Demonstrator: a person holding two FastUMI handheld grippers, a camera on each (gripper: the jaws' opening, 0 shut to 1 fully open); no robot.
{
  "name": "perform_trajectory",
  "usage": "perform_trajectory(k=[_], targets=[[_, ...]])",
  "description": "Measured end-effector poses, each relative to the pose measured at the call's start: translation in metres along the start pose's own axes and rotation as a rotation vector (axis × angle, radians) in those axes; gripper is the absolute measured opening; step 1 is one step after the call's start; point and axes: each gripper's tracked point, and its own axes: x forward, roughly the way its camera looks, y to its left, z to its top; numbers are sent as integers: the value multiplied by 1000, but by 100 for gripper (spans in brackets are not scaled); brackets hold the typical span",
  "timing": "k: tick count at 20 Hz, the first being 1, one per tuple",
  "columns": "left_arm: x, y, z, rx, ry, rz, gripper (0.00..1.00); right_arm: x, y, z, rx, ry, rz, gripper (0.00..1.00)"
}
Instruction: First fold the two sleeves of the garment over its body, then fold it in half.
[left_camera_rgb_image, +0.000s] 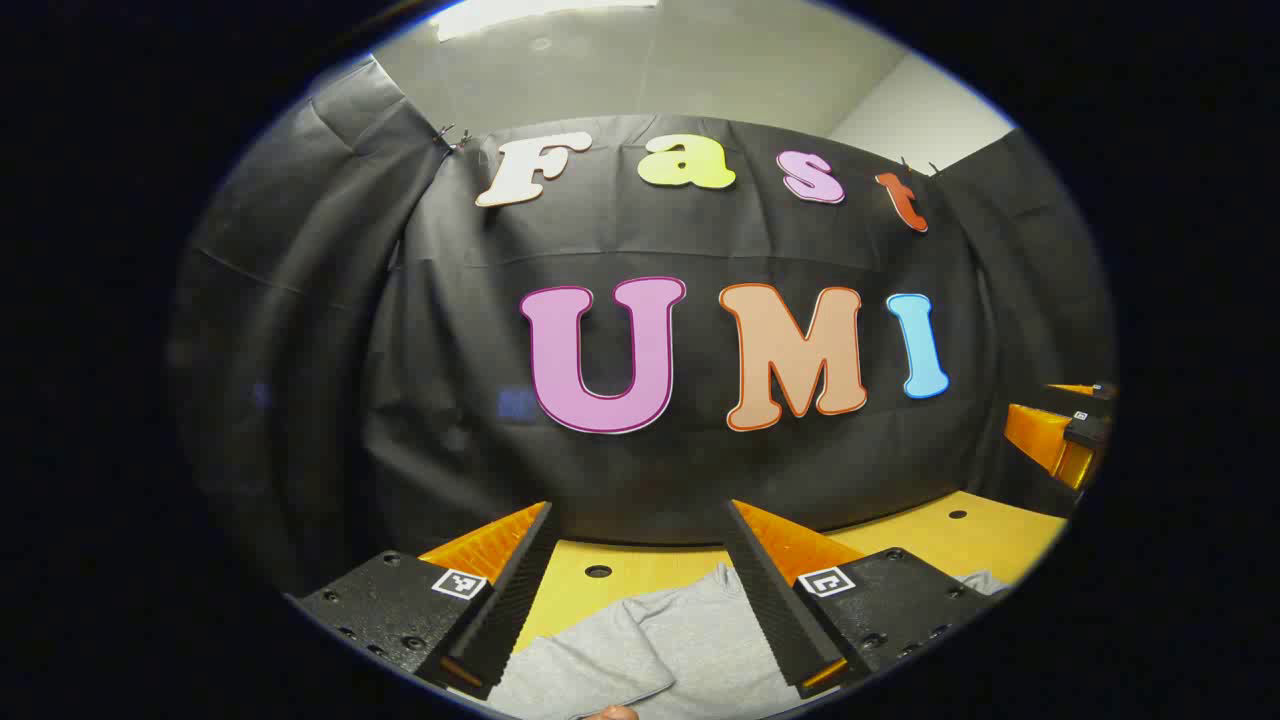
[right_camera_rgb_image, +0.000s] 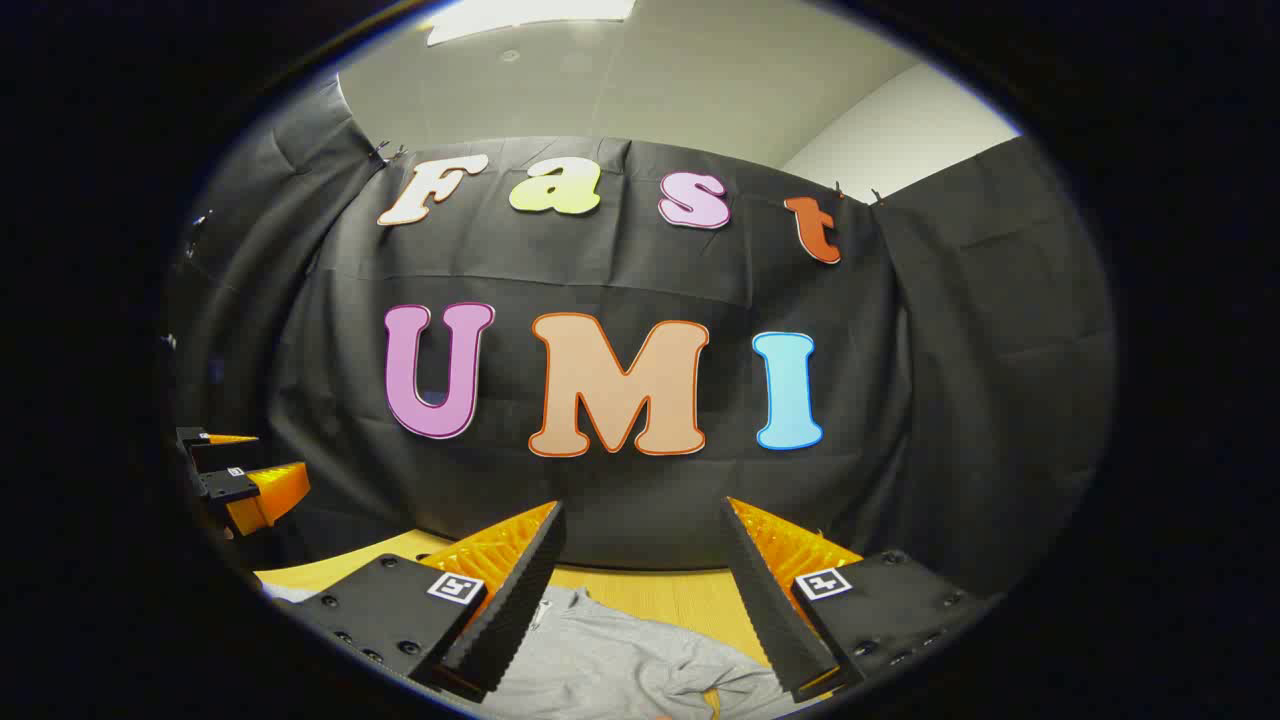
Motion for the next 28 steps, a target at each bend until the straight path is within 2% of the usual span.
perform_trajectory(k=[3, 4, 10, 11, 12, 14, 18, 21, 25, 28], targets=[[0, 1, 3, 1, -10, 5, 96, 2, -3, 2, 3, -5, -4, 97], [1, 1, 4, 2, -12, 7, 99, 3, -5, 1, 2, -5, -5, 97], [4, 4, -2, -7, 4, 24, 96, 5, -13, 1, -10, -5, -5, 97], [5, 3, -3, -1, 8, 30, 99, 8, -14, 1, -10, -4, -4, 97], [8, 4, -4, 4, 10, 35, 96, 10, -14, -2, -10, 3, 1, 97], [9, 2, -2, 2, 6, 32, 99, 15, -18, -2, -12, 11, -5, 97], [14, 1, -3, 8, 6, 27, 94, 22, -18, 1, -15, 1, -7, 97], [17, -1, -7, 8, 19, 22, 96, 23, -16, -3, -27, 11, 6, 97], [21, -3, -7, 13, 18, 12, 98, 26, -29, -8, -42, 34, -4, 97], [23, -3, -7, 11, 7, 2, 96, 24, -51, -15, -96, 59, -27, 97]])
